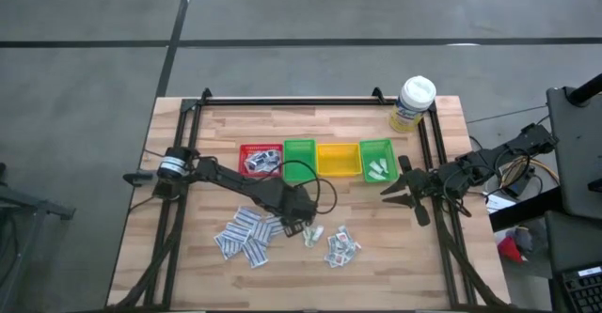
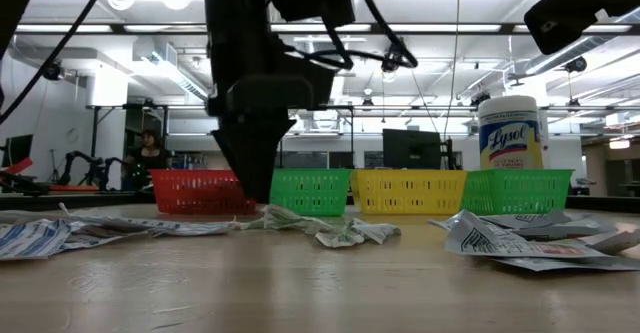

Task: Pick & Place First Aid Supplies
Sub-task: Put the green bandage into the right green basket

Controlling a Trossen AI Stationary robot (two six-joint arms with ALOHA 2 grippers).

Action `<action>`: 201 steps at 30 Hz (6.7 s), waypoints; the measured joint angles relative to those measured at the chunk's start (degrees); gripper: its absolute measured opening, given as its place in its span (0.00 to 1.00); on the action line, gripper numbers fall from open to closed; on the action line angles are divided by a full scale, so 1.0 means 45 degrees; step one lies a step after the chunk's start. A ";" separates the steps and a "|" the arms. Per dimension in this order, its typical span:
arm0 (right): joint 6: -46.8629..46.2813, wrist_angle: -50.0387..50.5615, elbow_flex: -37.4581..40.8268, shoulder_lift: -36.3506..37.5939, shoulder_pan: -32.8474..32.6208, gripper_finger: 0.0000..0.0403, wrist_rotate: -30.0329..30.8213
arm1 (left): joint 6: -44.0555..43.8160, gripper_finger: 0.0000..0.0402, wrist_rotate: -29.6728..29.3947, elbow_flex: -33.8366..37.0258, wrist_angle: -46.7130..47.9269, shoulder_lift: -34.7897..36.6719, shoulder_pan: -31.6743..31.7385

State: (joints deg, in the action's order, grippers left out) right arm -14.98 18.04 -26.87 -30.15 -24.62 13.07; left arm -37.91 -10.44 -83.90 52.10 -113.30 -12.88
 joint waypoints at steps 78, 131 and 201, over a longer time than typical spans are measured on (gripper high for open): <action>-0.0097 0.0029 0.0010 -0.0001 0.0000 0.23 -0.0002 | 0.1062 0.47 0.1200 0.0126 -0.1010 -0.0024 0.0311; -0.0205 0.0029 0.0010 -0.0006 -0.0004 0.24 -0.0002 | 0.5018 0.79 0.0314 0.1190 -0.2822 -0.0087 0.0167; -0.0241 0.0311 0.0010 -0.0004 0.0000 0.26 -0.0002 | 0.5051 0.52 0.0398 0.1549 -0.4022 -0.0063 -0.0505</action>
State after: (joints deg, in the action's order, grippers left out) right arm -16.07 19.44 -26.83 -30.16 -24.62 13.06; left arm -15.18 -8.64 -76.93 34.00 -113.58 -15.16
